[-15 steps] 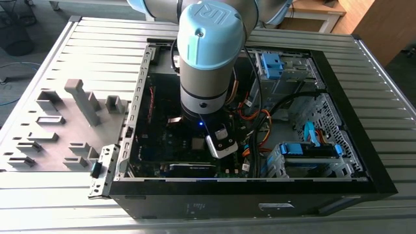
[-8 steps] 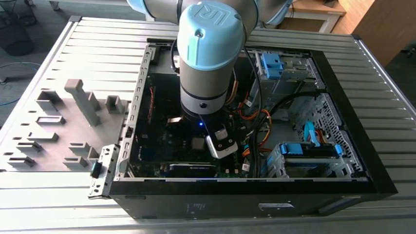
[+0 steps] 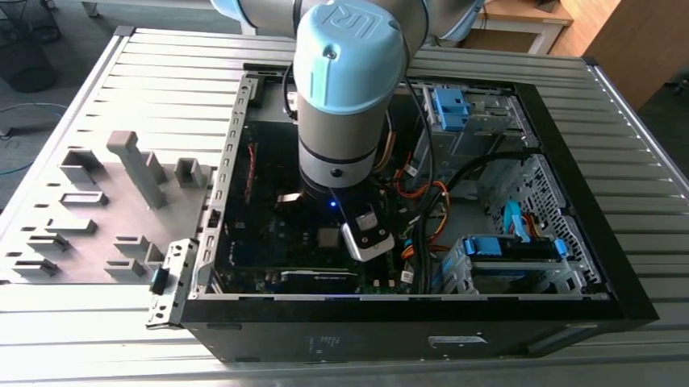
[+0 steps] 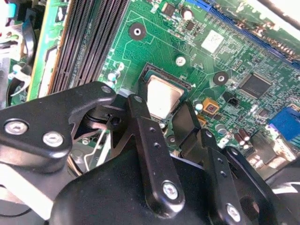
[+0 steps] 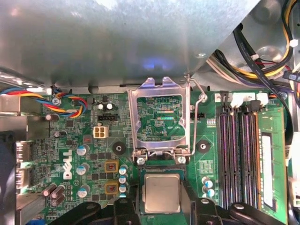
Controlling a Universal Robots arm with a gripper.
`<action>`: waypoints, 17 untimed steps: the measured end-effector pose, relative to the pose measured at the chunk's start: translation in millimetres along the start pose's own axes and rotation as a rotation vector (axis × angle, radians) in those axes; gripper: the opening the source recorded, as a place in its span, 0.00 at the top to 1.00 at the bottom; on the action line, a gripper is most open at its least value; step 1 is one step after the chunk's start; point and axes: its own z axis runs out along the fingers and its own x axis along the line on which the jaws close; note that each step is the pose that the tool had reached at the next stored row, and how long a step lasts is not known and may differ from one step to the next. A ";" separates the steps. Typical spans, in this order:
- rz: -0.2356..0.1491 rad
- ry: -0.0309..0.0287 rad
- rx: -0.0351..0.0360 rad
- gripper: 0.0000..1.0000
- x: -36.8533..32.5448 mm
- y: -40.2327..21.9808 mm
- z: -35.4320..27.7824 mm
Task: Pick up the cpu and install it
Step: 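Place the cpu into insertion slot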
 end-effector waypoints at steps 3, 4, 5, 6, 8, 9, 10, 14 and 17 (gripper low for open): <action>0.000 0.0000 0.0001 0.52 0.0 0.1 -2.5; 0.000 0.0000 -0.0001 0.52 0.0 0.2 -2.6; 0.000 -0.0001 -0.0003 0.52 0.0 0.2 -2.6; 0.000 -0.0002 -0.0003 0.52 0.0 0.2 -2.6; 0.000 -0.0006 0.0000 0.52 0.1 0.1 -2.5; 0.000 -0.0007 0.0001 0.52 0.1 0.1 -2.5; 0.000 -0.0007 0.0002 0.52 0.2 0.1 -2.5; 0.000 -0.0008 0.0000 0.52 0.2 0.1 -2.3; 0.000 -0.0008 0.0000 0.51 0.2 0.1 -2.2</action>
